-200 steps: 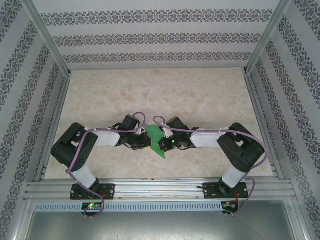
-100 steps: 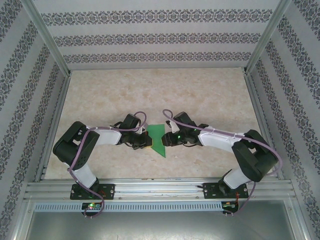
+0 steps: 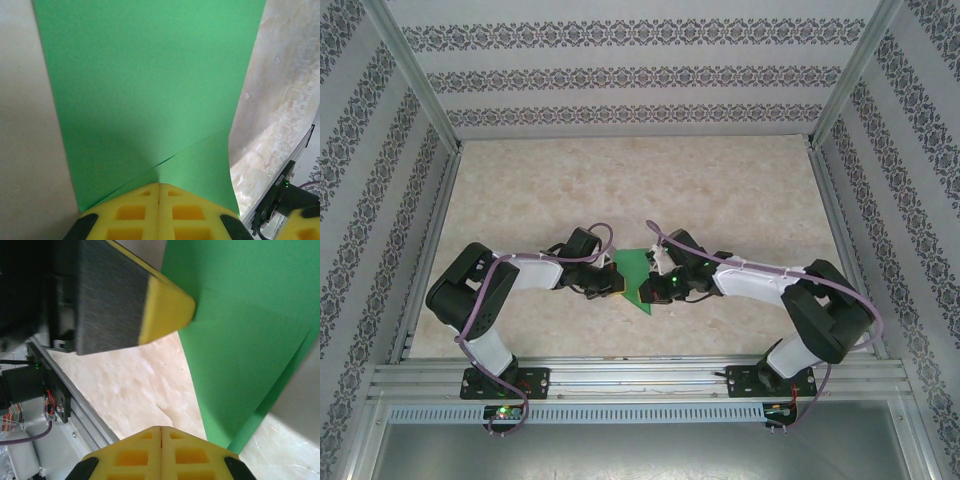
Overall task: Fold a paper plane with a square sheet of paper (fold left side to right side)
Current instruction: Third fold the triangle at the center of the table.
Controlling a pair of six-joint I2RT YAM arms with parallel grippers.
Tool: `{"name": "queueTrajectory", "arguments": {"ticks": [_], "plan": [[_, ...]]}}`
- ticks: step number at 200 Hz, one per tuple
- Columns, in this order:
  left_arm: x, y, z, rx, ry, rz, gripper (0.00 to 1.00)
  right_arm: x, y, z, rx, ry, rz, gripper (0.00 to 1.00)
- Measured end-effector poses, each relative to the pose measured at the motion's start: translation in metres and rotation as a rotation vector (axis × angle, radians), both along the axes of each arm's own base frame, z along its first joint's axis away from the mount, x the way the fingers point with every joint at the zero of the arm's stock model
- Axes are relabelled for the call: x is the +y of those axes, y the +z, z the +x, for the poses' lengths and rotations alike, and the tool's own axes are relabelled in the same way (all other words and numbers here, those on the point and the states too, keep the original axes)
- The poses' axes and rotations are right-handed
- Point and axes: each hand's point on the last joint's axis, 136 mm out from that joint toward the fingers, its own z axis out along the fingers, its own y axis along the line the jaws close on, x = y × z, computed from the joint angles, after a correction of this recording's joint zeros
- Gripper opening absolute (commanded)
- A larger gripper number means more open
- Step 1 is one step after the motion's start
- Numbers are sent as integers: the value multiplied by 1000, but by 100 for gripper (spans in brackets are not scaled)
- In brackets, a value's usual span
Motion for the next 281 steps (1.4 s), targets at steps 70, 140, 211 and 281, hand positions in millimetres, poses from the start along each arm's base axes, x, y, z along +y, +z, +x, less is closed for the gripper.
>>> {"name": "queueTrajectory", "arguments": {"ticks": [70,140,211,281], "plan": [[0,0,0,3,0,1,5,-1,-17,-2,64,-37,-40,7],[0,0,0,5,0,2,5,-3,-31,-9,96,-35,-77,7],[-1,-1,1,12,-3,1,5,-8,-38,-9,100,-47,-110,7],[-2,-1,1,15,-4,2,5,-10,-41,-10,106,-50,-124,7]]}}
